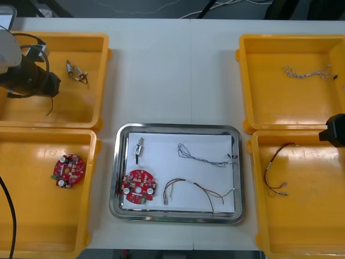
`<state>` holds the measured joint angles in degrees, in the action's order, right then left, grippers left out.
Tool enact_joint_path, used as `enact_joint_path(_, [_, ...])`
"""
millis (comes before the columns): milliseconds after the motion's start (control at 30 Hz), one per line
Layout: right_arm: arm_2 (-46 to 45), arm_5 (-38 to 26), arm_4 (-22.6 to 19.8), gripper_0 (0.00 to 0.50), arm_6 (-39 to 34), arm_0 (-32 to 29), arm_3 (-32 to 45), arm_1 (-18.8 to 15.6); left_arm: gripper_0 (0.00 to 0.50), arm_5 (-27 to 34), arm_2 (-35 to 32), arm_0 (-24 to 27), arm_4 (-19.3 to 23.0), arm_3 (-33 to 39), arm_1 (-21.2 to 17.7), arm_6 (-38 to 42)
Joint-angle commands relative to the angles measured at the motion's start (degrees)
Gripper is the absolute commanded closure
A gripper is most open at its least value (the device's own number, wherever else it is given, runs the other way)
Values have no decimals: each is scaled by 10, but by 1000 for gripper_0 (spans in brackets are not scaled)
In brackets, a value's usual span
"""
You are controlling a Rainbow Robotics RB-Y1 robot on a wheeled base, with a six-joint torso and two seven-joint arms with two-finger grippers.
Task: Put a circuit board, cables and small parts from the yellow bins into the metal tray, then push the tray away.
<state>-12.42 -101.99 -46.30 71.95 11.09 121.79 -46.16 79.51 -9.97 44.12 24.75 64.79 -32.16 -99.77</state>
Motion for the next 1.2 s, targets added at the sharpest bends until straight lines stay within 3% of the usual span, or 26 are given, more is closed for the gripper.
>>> enact_joint_path(33, [6, -4, -5, 0, 31, -5, 5, 5, 500, 84, -30, 17, -1, 96, -26, 43])
enact_joint_path(400, [6, -4, -5, 0, 31, -5, 5, 5, 500, 231, 28, 3, 17, 271, -21, 208])
enact_joint_path(700, [6, -4, -5, 0, 31, -5, 5, 5, 500, 245, 97, -56, 69, 415, -19, 320])
enact_joint_path(1200, [6, -4, -5, 0, 31, -5, 5, 5, 500, 245, 238, -108, 68, 578, -7, 480])
